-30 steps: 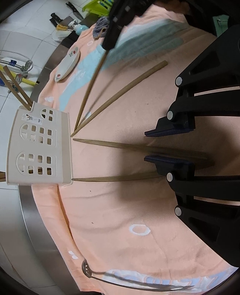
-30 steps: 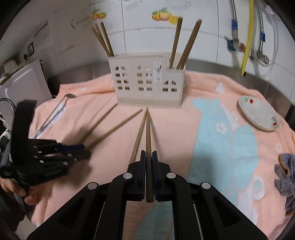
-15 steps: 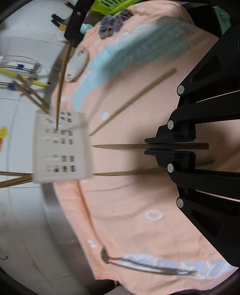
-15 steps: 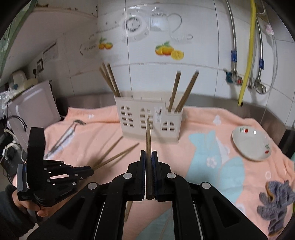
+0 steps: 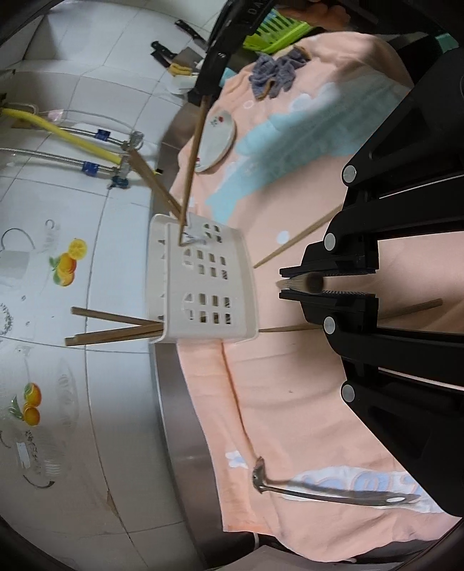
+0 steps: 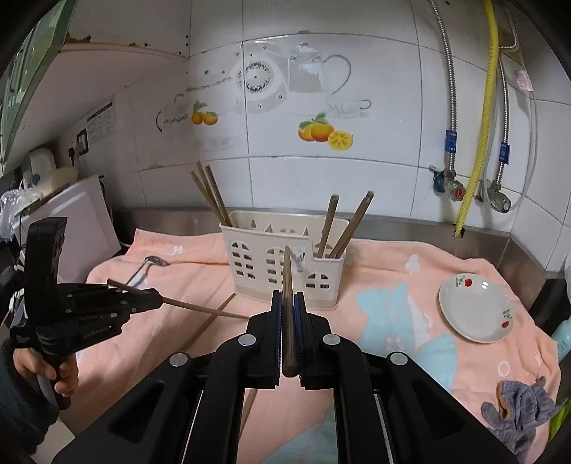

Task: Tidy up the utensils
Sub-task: 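Lift both held chopsticks upright and carry them over the white holder, then open both grippers to drop the chopsticks into the holder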

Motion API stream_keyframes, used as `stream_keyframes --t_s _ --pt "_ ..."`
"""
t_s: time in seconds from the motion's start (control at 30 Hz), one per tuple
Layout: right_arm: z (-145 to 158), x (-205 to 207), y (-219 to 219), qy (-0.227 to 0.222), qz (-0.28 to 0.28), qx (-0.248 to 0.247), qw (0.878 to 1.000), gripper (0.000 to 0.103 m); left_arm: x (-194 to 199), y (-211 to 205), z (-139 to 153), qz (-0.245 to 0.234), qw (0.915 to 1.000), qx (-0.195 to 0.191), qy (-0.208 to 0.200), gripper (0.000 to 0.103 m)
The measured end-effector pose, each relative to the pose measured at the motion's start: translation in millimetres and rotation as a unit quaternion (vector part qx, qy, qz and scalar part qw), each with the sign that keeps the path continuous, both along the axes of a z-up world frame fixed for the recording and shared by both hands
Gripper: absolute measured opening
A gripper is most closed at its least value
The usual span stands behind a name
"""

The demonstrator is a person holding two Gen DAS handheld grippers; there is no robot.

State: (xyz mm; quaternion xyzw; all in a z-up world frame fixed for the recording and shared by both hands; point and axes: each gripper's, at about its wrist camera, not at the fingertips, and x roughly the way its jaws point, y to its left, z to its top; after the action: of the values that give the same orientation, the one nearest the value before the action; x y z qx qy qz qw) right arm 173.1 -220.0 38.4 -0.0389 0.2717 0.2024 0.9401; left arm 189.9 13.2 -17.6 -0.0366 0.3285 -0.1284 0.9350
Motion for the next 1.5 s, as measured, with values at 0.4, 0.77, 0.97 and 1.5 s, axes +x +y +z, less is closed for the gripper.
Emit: stream_keyframes --t_s 0.4,0.77,0.97,1.5 --pt "67.7 21.0 -15.4 -0.009 0.031 -0.007 0.999 0.007 11.5 -8.7 64.1 -0.021 0.9982 0.007 -0.055 0.005" --pt "83.9 70.7 -14.9 0.044 0.038 -0.055 0.997 0.007 24.5 -21.6 150.5 -0.022 0.9888 0.035 -0.144 0.005" --pt "79.1 91.0 -12.3 0.072 0.045 -0.078 0.993 0.007 51.0 -19.9 161.7 -0.001 0.9881 0.052 -0.145 0.005" --pt "55.6 136.8 14.4 0.144 0.067 -0.132 0.978 0.007 117.6 -6.7 113.7 0.017 0.9975 0.044 -0.052 0.006"
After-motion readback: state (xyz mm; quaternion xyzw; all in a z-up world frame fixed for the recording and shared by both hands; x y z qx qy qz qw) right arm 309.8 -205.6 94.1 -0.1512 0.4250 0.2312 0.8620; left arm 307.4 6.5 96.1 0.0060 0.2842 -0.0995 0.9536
